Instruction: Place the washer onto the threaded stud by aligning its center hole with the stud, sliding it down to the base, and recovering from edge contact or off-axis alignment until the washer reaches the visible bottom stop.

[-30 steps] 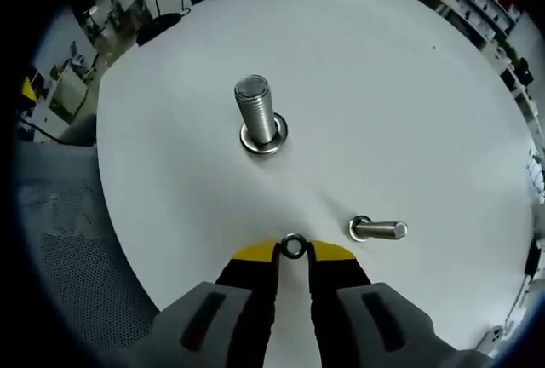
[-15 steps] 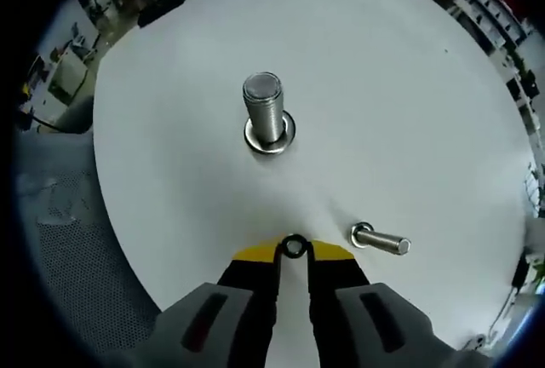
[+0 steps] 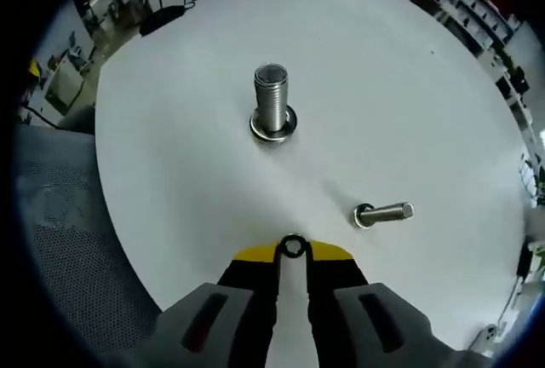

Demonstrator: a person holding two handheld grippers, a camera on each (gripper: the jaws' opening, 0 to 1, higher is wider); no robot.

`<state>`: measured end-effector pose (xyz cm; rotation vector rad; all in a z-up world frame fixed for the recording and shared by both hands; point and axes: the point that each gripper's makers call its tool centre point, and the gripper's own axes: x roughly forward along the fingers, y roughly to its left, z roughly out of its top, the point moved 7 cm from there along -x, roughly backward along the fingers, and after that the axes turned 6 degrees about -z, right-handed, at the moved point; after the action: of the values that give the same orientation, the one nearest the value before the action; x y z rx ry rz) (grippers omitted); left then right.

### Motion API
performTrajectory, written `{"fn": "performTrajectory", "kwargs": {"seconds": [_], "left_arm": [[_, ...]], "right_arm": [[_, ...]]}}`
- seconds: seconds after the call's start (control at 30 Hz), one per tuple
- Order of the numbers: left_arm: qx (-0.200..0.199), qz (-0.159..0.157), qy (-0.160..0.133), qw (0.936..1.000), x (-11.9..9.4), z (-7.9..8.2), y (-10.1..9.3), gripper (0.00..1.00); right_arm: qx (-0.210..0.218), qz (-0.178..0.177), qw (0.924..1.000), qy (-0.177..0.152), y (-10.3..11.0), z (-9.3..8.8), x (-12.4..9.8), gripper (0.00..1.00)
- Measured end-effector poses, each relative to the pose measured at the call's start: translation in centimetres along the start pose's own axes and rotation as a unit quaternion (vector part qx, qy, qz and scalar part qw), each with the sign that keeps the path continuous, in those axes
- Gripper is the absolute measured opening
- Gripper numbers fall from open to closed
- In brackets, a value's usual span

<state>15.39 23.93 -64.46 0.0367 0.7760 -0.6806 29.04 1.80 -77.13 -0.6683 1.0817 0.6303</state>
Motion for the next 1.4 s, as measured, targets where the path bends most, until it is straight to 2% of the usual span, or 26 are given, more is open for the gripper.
{"fn": "performTrajectory", "kwargs": {"seconds": [0.1, 0.23, 0.33, 0.5, 0.77, 0.87, 1.03, 1.4], "left_arm": [[0.000, 0.001, -0.002, 1.0000, 0.0, 0.0, 0.0, 0.27], [0.001, 0.000, -0.002, 1.0000, -0.1, 0.0, 0.0, 0.27], [0.000, 0.001, -0.008, 1.0000, -0.2, 0.2, 0.1, 0.27], [0.000, 0.001, -0.008, 1.0000, -0.1, 0.1, 0.0, 0.27], [0.004, -0.001, -0.006, 1.0000, -0.1, 0.2, -0.1, 0.27], [0.004, 0.000, -0.006, 1.0000, -0.1, 0.2, -0.1, 0.27], [0.006, -0.001, -0.005, 1.0000, -0.1, 0.1, -0.1, 0.27], [0.003, -0.001, -0.004, 1.0000, -0.1, 0.1, 0.0, 0.27]], "right_arm": [[0.003, 0.001, 1.0000, -0.002, -0.2, -0.4, -0.4, 0.13], [0.014, -0.007, 0.9998, -0.009, -1.4, -0.5, -1.4, 0.13], [0.058, -0.009, 0.9974, -0.042, -2.5, 0.2, -2.2, 0.13], [0.056, -0.031, 0.9963, -0.057, -3.9, 0.8, -3.2, 0.13], [0.060, -0.044, 0.9945, -0.074, -4.7, 1.3, -4.6, 0.13], [0.067, -0.049, 0.9917, -0.098, -4.9, 1.9, -5.1, 0.13], [0.046, -0.058, 0.9930, -0.093, -5.0, 2.3, -4.8, 0.13], [0.031, -0.059, 0.9946, -0.080, -5.5, 2.4, -3.8, 0.14]]}}
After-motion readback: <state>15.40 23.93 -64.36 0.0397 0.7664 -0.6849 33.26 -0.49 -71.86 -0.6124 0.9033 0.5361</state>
